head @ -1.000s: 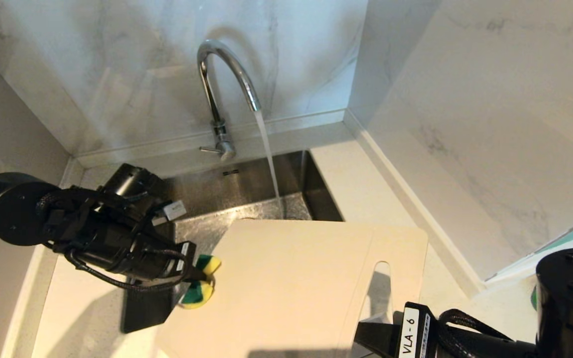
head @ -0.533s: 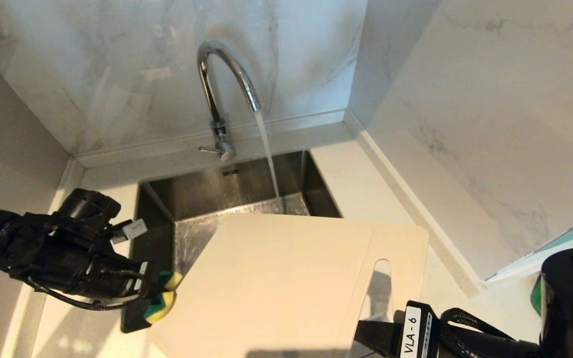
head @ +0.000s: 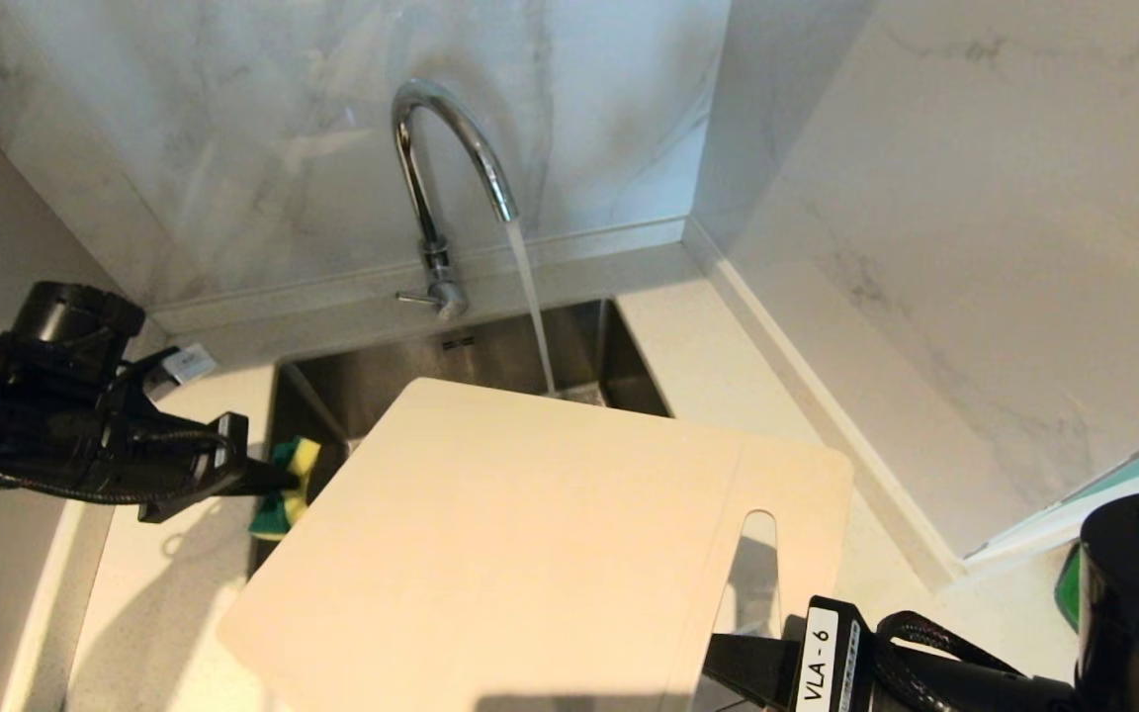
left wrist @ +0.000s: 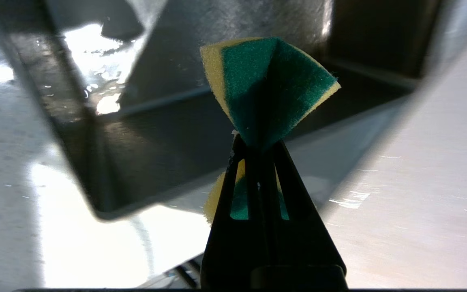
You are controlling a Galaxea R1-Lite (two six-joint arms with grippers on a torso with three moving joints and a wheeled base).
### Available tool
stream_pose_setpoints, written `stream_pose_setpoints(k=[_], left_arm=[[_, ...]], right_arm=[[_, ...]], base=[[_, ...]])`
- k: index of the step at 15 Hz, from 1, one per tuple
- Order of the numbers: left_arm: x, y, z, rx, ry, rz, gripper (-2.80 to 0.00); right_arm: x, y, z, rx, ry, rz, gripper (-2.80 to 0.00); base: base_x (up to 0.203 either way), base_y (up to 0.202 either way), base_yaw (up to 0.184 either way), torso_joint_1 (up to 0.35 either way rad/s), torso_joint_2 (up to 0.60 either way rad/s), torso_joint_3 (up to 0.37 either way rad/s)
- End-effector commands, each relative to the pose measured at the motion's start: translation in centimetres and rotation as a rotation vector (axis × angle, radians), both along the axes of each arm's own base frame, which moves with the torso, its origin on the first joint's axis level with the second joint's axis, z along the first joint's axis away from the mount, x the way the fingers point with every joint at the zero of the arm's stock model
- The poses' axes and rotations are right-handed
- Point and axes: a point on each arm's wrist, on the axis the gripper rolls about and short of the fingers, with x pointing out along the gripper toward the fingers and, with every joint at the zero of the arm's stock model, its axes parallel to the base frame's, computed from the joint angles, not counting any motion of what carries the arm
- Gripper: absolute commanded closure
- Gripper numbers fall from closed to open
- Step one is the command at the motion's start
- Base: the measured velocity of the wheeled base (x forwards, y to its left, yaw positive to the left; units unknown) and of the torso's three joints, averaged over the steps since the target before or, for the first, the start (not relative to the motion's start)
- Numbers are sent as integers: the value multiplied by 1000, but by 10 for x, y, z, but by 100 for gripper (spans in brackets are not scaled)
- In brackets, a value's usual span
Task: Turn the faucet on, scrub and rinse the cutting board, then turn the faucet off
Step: Scrub the cutting board underwater
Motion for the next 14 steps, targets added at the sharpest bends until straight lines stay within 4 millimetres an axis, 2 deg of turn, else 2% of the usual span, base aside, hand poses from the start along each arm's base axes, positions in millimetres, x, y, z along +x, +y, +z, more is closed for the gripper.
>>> stream_pose_setpoints(k=[1, 3, 5, 7, 8, 11, 14], left_arm=[[-10, -15, 32, -42, -48, -30, 0], [-19, -33, 46, -69, -71, -78, 0], [-23, -41, 63, -80, -105, -98, 0], [-19, -44, 69, -81, -95, -105, 0], [-20, -53, 70, -88, -91, -130, 0], [-27, -98, 73, -96, -84, -217, 0], [-26, -156, 55, -16, -68, -275, 0]], right_arm=[[0, 0, -1, -11, -7, 8, 0], [-1, -1, -3, -15, -4, 8, 0], [-1, -1, -3, -17, -3, 9, 0], [-2, -2, -5, -22, 2, 10, 0], [-2, -1, -6, -24, 4, 10, 0], [-2, -1, -5, -20, 0, 12, 0], [-4, -2, -4, -17, -7, 19, 0]], base=[[0, 0, 0, 0, 0, 0], [0, 0, 0, 0, 0, 0], [0, 0, 0, 0, 0, 0], [0, 0, 0, 0, 0, 0], [0, 0, 0, 0, 0, 0], [0, 0, 0, 0, 0, 0], [0, 0, 0, 0, 0, 0]])
